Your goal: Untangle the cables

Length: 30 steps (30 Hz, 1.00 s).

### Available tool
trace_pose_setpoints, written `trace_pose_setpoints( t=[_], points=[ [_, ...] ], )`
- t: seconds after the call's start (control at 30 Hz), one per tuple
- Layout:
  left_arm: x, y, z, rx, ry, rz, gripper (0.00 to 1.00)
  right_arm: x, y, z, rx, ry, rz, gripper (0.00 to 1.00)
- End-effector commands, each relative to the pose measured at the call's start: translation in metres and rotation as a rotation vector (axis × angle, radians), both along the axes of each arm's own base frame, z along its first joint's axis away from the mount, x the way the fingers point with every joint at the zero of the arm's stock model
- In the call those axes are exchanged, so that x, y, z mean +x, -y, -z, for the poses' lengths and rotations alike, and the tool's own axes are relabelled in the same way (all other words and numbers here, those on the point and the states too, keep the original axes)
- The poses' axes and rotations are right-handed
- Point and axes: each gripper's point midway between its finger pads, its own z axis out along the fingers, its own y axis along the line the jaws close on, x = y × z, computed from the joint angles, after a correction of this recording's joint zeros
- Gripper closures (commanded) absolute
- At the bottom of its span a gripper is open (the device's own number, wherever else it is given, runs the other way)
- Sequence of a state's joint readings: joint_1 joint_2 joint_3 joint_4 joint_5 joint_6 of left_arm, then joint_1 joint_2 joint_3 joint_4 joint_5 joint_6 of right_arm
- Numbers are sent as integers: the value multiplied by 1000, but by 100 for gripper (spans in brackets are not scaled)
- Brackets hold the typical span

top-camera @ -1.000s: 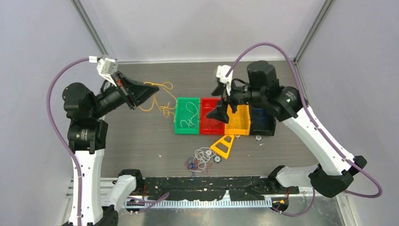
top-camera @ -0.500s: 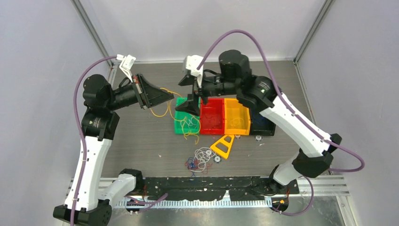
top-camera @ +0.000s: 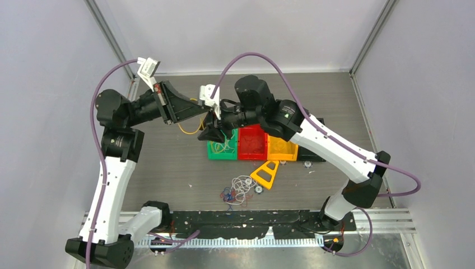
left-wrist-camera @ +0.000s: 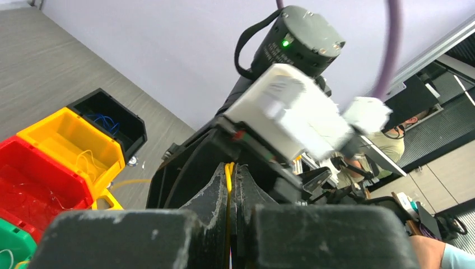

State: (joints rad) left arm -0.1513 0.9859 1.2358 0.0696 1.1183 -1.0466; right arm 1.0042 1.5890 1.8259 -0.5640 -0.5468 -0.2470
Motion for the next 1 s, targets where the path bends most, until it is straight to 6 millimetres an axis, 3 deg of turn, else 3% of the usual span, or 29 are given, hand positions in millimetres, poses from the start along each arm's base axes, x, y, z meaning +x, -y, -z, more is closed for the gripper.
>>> trace_pose_setpoints(
  t=[0.0, 0.07, 0.17, 0.2, 0.23, 0.4, 0.47, 0.6, 0.77, 0.9, 0.97],
  points=[
    [-2, -12, -17, -32, 79, -35, 100, 21, 1, -6, 26, 32, 126, 75],
    [1, -19, -10, -27, 64, -56, 100, 28, 11, -9, 33, 13, 157, 90],
    [3, -26, 9, -10, 46, -73, 100, 46, 32, -25, 78, -40, 207, 94],
    [3, -27, 20, 4, 32, -81, 100, 42, 37, -34, 104, -54, 181, 95],
    [2, -28, 33, 27, 21, -94, 100, 50, 45, -44, 134, -76, 200, 95],
    [21, -39, 109, 218, -12, -241, 100, 36, 64, -92, 244, -91, 101, 95],
    [28, -39, 130, 262, -52, -255, 100, 25, 69, -109, 280, -98, 58, 95],
    [25, -8, 130, 271, -41, -183, 100, 5, 71, -138, 362, -148, -30, 95],
    [12, 35, 108, 204, 43, -64, 100, -10, 67, -144, 409, -290, -120, 95],
    [0, 53, 88, 83, 84, 19, 100, -5, 67, -148, 442, -330, -102, 95],
    [-9, 58, 88, 80, 101, 59, 100, 11, 73, -150, 462, -338, -40, 95]
  ],
)
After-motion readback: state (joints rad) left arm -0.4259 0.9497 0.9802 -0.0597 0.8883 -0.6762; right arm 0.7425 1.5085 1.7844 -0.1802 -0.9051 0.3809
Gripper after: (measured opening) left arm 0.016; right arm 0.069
